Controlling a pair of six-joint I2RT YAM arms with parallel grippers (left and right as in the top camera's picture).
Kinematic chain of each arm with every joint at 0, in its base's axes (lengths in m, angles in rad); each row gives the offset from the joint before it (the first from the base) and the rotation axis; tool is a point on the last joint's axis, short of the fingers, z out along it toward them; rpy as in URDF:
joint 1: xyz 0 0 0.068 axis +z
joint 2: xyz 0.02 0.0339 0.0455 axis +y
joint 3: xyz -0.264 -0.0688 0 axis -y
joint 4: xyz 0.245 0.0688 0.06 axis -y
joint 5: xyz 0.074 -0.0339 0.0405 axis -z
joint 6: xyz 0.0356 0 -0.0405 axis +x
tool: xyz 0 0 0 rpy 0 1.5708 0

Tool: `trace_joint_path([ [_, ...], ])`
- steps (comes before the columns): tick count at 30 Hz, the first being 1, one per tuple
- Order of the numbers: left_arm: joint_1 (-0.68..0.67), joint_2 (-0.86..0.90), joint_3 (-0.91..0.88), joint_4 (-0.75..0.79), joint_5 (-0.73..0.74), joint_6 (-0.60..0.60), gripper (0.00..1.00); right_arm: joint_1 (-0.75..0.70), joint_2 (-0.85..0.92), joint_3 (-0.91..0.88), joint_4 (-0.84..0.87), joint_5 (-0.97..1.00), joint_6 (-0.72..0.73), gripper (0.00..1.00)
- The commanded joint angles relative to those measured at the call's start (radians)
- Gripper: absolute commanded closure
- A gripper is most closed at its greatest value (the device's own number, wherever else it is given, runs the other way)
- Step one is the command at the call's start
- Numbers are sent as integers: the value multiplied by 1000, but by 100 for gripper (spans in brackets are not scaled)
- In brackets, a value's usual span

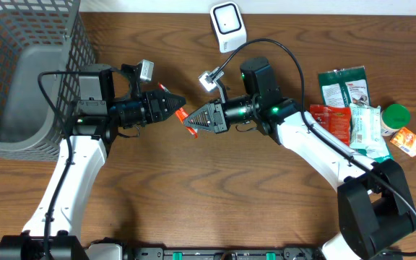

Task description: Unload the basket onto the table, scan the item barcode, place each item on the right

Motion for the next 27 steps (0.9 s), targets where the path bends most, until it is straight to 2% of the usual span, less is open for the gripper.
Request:
trace_joint_path([
  [1,-2,-9,-3,-8,13,11,81,-12,-1,0,0,23,-2,83],
  [4,-2,-9,-3,-9,1,11,92,-12,-1,0,-1,26,-56,59],
  [8,-2,-9,-3,-51,-77,-11,93,-18,-1,0,-66,100,-135,44],
  [13,-2,-9,-3,-213,-361,-117,93,-21,-13,0,-217,317,-225,43],
  [16,-2,-8,-3,-307,-547,-225,93,-14,-47,6,-298,465,-247,43],
  [20,-27,-8,-3,-388,-731,-289,93,24,-115,34,-418,707,-275,43],
  [27,-177,-1,-3,-408,-906,-356,93,186,-190,56,-490,990,-288,43],
])
